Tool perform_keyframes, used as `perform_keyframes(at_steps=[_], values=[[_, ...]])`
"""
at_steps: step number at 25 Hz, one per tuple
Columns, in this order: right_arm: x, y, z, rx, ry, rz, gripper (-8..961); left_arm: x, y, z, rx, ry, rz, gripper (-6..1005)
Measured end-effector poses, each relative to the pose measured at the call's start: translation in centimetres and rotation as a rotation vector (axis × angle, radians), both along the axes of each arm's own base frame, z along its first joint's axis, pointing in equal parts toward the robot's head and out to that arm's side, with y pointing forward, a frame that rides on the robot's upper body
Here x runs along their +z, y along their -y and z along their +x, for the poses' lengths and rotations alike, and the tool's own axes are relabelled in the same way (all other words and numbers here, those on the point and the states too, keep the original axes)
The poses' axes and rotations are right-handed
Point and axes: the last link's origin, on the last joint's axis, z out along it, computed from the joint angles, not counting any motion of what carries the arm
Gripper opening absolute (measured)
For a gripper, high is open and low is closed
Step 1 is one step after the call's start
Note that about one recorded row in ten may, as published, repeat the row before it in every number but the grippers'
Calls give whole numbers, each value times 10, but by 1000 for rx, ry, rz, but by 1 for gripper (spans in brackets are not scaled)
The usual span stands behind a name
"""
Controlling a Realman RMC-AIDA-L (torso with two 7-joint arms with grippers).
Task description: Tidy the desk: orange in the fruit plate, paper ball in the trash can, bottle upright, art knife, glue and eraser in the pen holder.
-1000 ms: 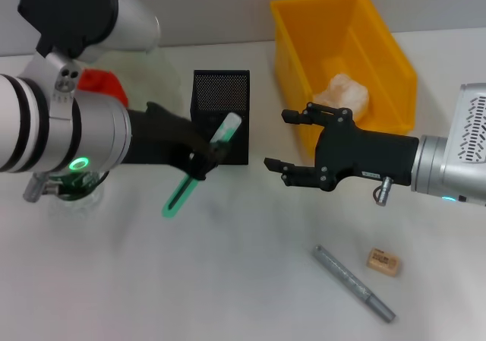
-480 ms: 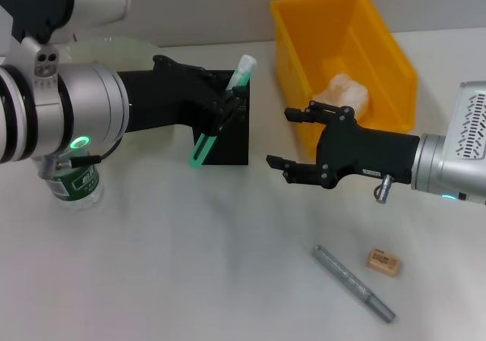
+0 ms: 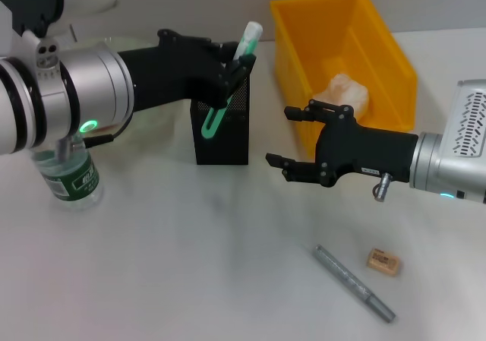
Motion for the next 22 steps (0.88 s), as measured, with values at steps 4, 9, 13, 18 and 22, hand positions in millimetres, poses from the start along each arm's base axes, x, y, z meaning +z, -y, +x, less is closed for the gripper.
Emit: perform_keyframes(at_steps=[4, 9, 13, 18, 22], values=[[-1, 0, 0, -2, -1, -3, 767, 1, -4, 5, -41, 29, 39, 192], [-1, 0, 0, -4, 0, -4, 767, 1, -7, 7, -75, 68, 62, 192], [-1, 0, 0, -3, 0, -4, 767, 2, -10, 4, -85, 105, 80, 193], [-1, 0, 1, -7, -1, -5, 767, -3, -15, -4, -112, 182, 93, 193], [-1, 1, 1, -11, -3, -6, 767, -8, -18, -8, -118, 204, 91, 193]])
